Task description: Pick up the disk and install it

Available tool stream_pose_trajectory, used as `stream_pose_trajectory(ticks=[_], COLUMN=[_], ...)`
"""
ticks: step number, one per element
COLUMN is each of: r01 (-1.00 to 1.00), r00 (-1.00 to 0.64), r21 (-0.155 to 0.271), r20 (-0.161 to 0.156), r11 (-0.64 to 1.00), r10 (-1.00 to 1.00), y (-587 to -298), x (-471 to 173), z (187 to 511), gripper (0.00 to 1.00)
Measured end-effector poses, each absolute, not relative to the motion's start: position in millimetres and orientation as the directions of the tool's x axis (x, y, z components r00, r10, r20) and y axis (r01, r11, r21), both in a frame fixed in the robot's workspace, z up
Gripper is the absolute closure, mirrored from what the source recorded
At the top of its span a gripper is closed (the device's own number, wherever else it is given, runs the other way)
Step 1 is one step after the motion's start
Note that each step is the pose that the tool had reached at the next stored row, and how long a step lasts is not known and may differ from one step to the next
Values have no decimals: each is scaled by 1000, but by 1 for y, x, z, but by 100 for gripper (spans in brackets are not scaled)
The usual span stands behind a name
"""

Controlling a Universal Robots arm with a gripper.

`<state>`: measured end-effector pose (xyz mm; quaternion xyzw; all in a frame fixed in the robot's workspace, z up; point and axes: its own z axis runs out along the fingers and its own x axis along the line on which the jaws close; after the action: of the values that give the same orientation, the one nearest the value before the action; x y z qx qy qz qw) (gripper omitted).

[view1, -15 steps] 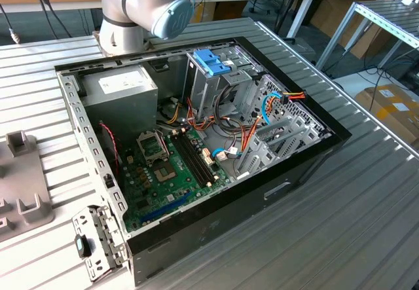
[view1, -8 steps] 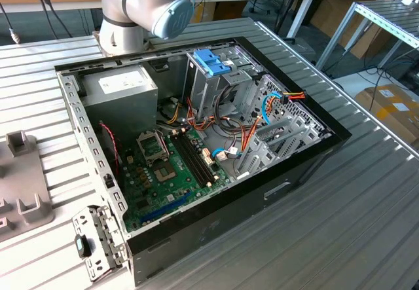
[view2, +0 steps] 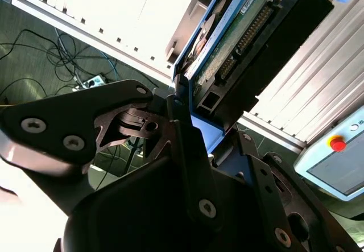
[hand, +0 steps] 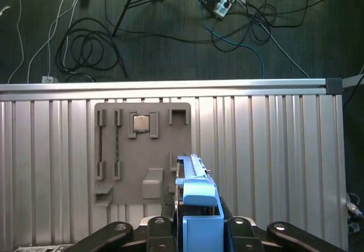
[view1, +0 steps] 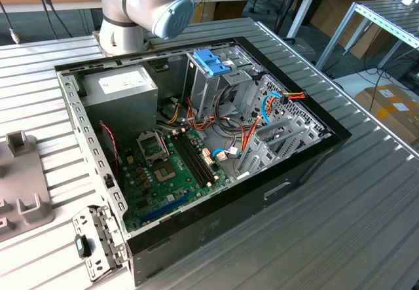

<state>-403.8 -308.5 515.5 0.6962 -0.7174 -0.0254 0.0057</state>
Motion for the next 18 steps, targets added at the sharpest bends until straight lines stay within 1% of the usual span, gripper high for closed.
stream_pose_trajectory(ticks=[18], r01=[-999], r00=[-31], r21=[44], r20=[-27], r11=[29], r10=[-999], y=[-309], x=[-388], z=[515], gripper=[63])
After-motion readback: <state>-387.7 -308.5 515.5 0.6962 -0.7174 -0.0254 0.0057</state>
